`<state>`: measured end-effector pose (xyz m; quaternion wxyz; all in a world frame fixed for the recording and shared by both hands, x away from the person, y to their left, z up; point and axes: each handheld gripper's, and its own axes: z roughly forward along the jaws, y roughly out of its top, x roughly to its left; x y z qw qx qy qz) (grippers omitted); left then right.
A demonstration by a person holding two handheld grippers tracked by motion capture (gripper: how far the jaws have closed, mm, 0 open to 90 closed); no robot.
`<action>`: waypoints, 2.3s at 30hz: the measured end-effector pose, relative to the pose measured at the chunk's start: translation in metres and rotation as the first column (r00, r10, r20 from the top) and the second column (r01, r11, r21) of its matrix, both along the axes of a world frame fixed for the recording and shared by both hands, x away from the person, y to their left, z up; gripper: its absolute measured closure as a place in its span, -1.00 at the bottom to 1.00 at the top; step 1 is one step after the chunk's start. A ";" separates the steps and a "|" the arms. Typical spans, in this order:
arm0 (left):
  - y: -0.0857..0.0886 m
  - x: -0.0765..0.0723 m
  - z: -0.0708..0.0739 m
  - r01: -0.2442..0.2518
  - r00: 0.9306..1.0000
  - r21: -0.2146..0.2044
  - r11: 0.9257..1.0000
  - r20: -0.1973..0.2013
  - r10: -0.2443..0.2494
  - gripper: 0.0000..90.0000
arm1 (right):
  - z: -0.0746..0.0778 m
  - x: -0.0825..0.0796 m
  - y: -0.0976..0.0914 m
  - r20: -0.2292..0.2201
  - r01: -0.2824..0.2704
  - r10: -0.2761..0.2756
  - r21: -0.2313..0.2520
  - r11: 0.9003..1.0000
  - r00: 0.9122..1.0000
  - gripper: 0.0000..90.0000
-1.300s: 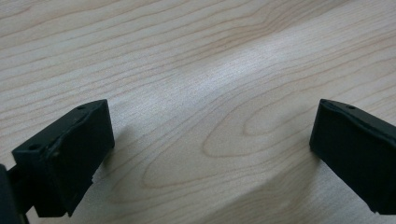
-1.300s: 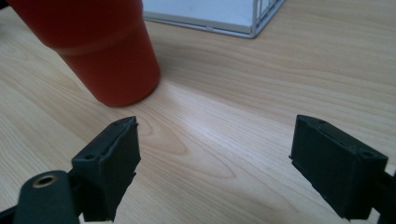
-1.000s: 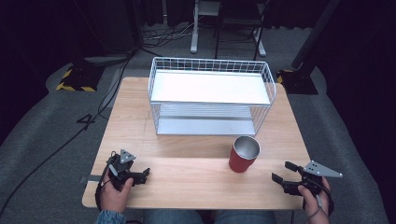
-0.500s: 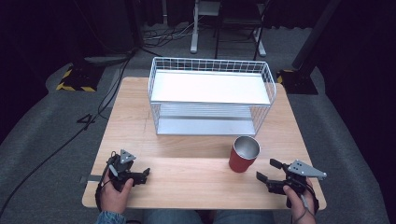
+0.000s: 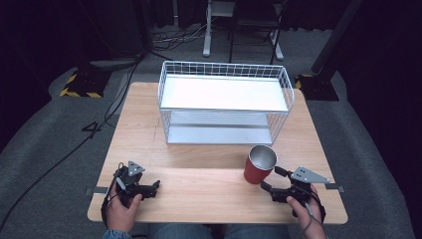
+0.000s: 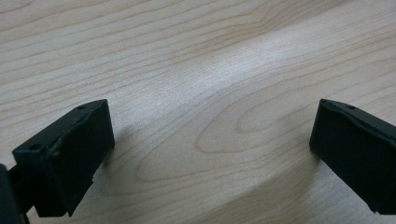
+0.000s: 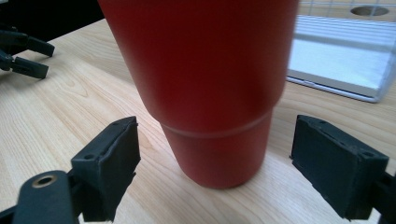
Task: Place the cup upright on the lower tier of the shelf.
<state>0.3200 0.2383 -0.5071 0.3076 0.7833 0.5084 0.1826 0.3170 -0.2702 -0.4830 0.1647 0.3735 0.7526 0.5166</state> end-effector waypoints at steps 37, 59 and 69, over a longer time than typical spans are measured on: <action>0.000 0.002 0.000 0.001 1.000 0.001 1.000 0.000 -0.001 -1.00 | -0.017 0.028 0.042 0.040 0.026 -0.020 -0.181 0.983 0.999 -0.65; 0.000 0.002 0.000 0.001 1.000 0.001 1.000 0.000 -0.001 -1.00 | -0.017 0.025 0.043 0.101 0.014 0.004 -0.177 0.984 0.995 -0.62; 0.000 0.002 0.000 0.001 1.000 0.002 1.000 0.000 -0.001 -1.00 | -0.002 0.032 0.049 0.118 -0.014 0.032 -0.149 0.989 0.992 -0.62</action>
